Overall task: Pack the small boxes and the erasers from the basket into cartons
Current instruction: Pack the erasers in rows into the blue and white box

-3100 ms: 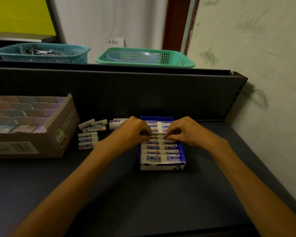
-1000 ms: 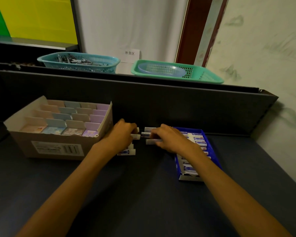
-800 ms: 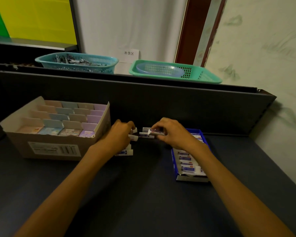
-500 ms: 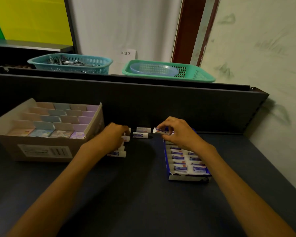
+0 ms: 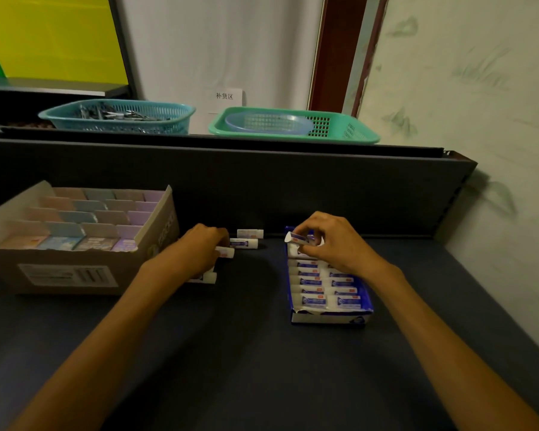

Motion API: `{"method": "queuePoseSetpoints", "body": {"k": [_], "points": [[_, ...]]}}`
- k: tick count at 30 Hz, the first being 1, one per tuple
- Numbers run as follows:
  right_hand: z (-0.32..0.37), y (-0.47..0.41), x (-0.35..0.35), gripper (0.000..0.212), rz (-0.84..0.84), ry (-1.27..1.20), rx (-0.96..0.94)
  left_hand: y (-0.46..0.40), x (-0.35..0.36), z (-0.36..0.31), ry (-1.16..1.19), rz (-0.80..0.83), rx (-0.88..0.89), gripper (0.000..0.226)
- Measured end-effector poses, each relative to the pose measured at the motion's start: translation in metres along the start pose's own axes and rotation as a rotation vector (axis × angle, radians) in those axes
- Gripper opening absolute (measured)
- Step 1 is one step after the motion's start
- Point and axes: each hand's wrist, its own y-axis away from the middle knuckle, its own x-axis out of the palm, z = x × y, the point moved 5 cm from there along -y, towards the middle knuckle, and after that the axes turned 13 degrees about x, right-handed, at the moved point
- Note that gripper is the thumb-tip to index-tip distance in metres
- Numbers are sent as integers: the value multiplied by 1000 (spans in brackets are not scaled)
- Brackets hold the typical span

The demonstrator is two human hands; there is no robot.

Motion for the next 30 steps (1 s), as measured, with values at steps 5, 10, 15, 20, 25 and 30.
{"method": "queuePoseSetpoints", "body": {"k": [5, 10, 15, 20, 25, 30], "points": [[-4, 2, -2, 29, 9, 9, 11, 4, -4, -8, 134, -65, 23, 42], [-2, 5, -4, 28, 10, -7, 12, 10, -20, -30, 134, -193, 184, 45], [-5, 9, -7, 27, 7, -46, 38, 11, -23, -53, 104, -229, 292, 34], [-13, 19, -14, 31, 14, -112, 60, 13, -21, -73, 200, -294, 334, 28], [-25, 26, -19, 33, 63, -186, 110, 11, -19, -86, 394, -363, 359, 32], [-40, 31, -25, 25, 41, -358, 171, 6, -15, -106, 472, -307, 432, 31]]}}
